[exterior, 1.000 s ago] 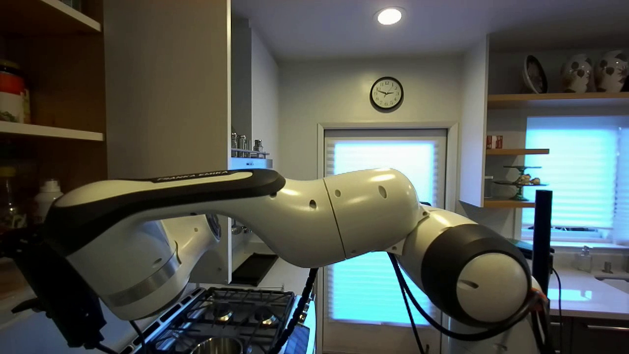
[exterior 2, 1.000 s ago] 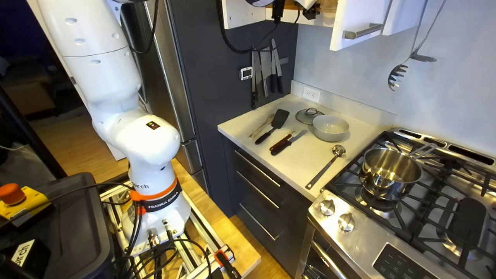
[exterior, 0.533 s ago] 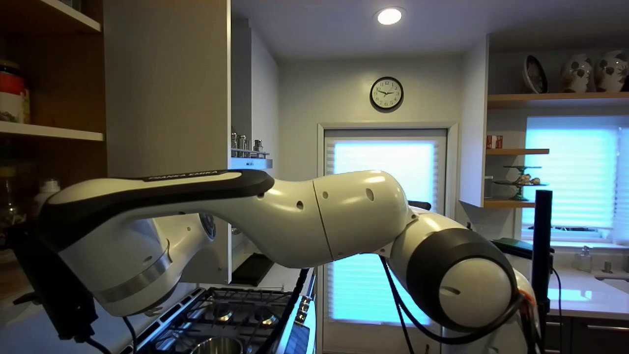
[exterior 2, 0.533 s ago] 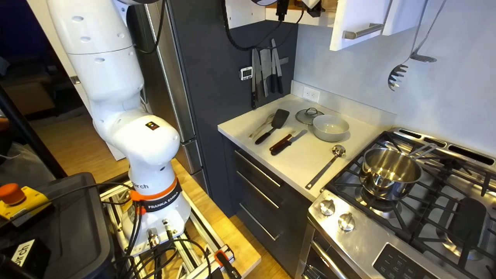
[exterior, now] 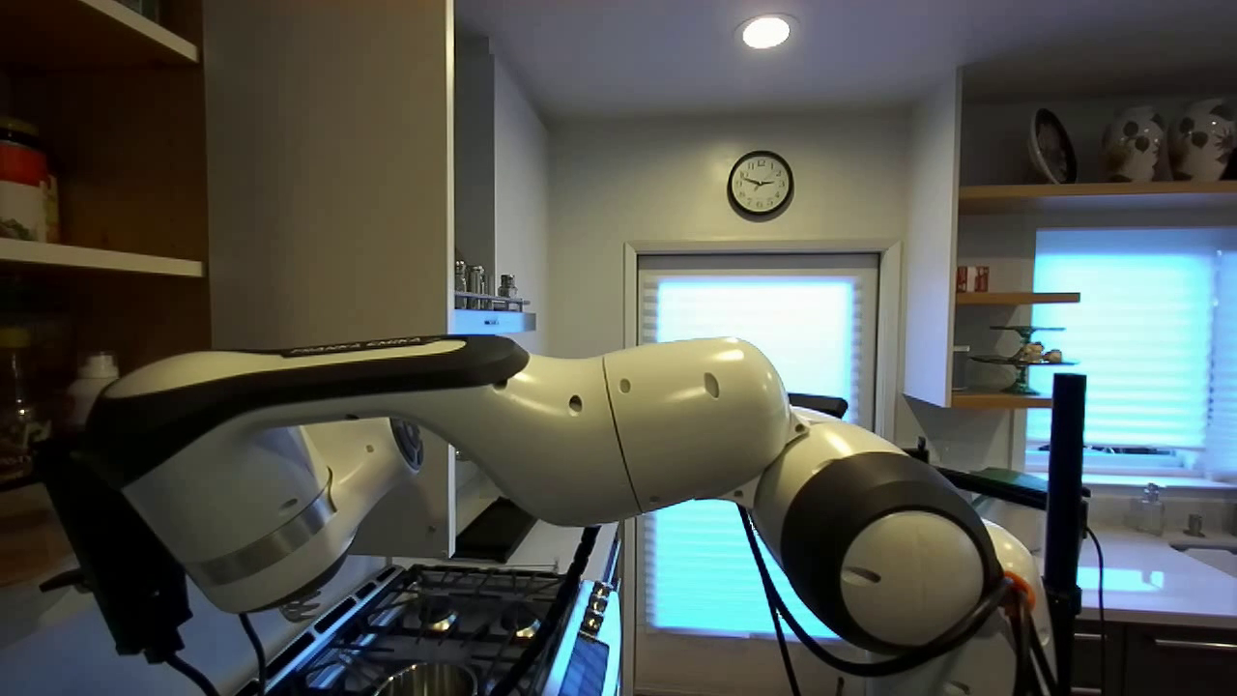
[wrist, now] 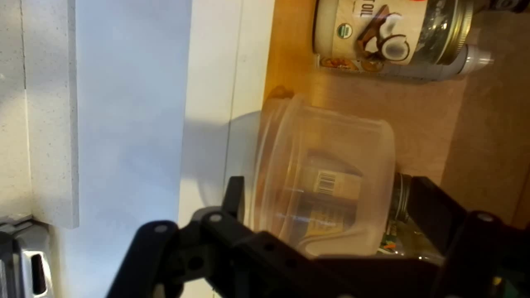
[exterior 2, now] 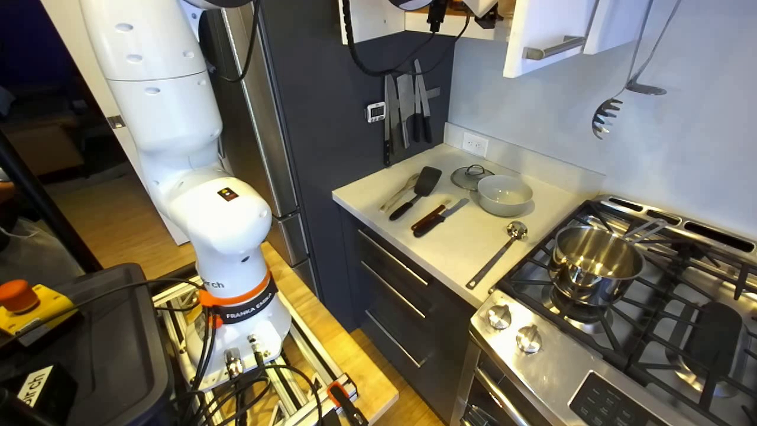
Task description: Turn the clear bowl in the upper cabinet upside down
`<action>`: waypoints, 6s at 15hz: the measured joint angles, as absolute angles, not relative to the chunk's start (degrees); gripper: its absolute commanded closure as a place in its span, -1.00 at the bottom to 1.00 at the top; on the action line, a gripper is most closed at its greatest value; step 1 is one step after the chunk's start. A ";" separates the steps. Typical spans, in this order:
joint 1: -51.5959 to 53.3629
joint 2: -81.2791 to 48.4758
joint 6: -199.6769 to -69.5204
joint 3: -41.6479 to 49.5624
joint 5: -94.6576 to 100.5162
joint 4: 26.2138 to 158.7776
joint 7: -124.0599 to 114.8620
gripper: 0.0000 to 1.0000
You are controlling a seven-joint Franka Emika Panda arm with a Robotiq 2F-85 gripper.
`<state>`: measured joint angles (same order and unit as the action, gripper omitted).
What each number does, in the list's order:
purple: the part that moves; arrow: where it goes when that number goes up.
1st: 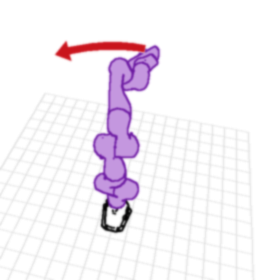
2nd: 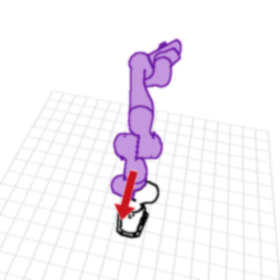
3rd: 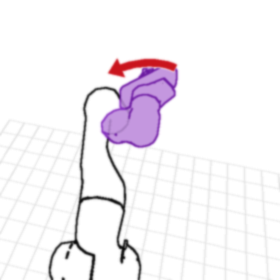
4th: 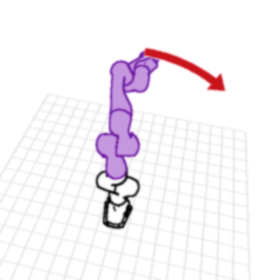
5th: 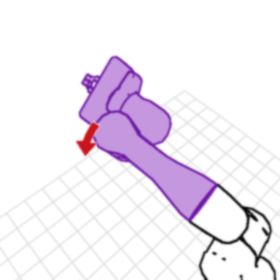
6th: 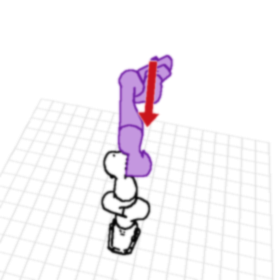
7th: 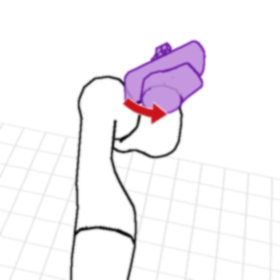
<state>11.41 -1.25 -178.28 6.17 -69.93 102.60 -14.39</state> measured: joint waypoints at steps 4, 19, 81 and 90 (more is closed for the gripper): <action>11.41 -1.26 -177.24 6.14 -72.77 101.57 -14.26 -1.00; 10.11 -2.27 -175.21 6.04 -73.70 101.60 -14.01 -1.00; 10.57 -2.21 -172.60 4.97 -69.75 91.87 61.79 -0.26; 10.53 -1.93 -170.22 5.02 -67.76 92.33 86.91 -0.26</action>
<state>10.53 -1.93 -170.22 5.02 -67.76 92.33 86.91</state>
